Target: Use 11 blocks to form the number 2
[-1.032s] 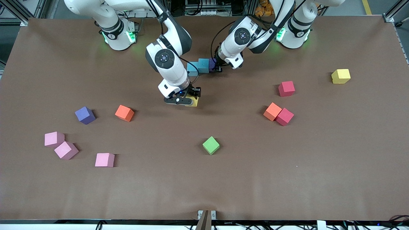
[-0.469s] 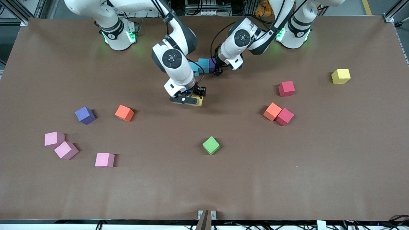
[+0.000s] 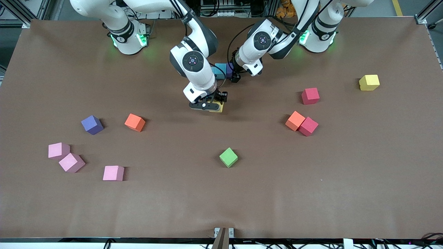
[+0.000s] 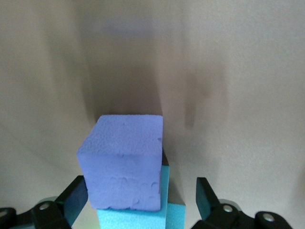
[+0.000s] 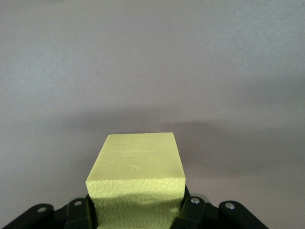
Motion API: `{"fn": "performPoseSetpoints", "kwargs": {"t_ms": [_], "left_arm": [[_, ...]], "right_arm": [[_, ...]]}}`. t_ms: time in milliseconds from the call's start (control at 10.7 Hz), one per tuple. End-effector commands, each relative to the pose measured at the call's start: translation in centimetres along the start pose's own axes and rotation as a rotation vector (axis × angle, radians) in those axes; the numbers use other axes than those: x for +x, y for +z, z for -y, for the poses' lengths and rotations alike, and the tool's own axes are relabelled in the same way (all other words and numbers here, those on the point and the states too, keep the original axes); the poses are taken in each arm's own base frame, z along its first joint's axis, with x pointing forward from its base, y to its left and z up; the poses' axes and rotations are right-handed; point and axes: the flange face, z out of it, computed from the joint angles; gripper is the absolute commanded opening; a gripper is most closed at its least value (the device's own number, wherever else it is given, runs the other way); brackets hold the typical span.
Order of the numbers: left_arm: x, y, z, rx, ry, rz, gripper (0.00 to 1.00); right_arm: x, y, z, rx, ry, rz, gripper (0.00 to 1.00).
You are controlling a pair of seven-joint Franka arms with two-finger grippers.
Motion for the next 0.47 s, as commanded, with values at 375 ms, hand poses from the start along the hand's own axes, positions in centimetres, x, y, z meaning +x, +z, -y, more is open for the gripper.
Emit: {"fn": "performPoseSetpoints", "kwargs": {"t_ms": [375], "left_arm": [[-1.3,-5.1,1.5,-0.002,0.134,-0.095,1.0]], "right_arm": [[-0.5,1.2,0.8,-0.013,0.04,0.009,0.25]]}}
